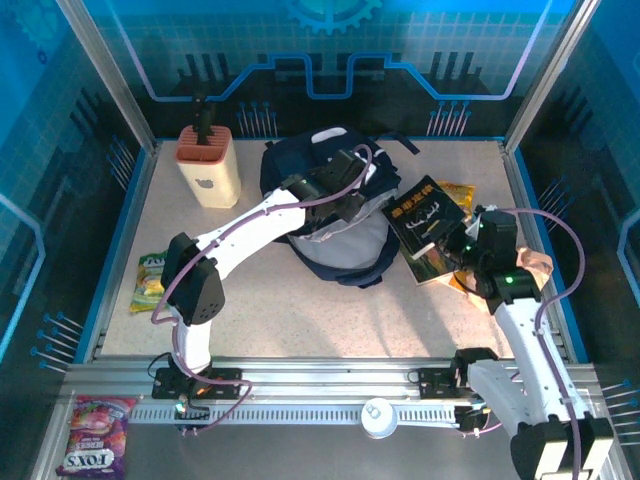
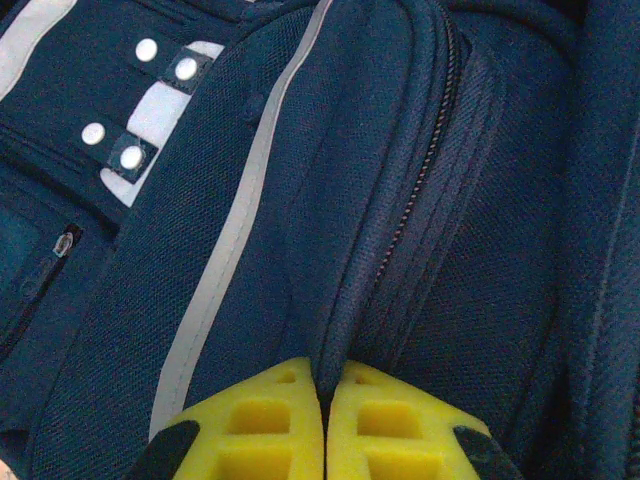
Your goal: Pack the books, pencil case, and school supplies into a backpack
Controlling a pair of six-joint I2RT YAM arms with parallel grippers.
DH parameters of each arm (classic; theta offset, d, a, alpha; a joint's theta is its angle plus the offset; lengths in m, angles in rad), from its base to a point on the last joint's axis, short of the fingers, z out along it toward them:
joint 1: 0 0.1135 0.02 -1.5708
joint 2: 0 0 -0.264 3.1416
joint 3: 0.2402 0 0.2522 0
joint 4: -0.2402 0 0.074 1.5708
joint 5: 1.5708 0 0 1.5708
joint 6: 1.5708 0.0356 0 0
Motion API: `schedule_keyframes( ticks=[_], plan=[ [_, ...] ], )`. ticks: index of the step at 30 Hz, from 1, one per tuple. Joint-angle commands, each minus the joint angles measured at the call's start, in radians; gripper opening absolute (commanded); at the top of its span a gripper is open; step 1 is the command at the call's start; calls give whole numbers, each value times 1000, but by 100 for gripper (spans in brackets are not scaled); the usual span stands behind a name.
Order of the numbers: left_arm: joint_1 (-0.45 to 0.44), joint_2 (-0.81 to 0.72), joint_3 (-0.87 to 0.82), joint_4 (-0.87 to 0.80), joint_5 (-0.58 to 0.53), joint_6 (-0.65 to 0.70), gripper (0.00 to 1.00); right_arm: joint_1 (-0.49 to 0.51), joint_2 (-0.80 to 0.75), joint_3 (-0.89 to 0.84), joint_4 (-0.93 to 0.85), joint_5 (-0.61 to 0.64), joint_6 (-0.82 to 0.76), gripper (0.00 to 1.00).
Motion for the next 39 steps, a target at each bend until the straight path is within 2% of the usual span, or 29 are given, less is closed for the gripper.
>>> schedule_keyframes(
  ticks=[1, 6, 14, 21, 27, 39],
  plan=[
    [-8, -66, 86, 64, 12, -58, 0, 70, 24, -26, 234, -72, 78, 0],
    [-10, -86, 89, 66, 28, -73, 0, 162, 114, -56, 407, -57, 166, 0],
    [-12, -134, 77, 71, 44, -89, 0, 292, 292, -28, 547, 22, 218, 0],
    [-11, -163, 57, 84, 64, -106, 0, 368, 439, -13, 690, 157, 264, 0],
    [-10, -180, 56, 80, 108, -117, 0, 452, 596, 69, 679, 325, 315, 0],
    [-7, -212, 26, 82, 113, -137, 0, 506, 879, 215, 733, 417, 430, 2]
  ],
)
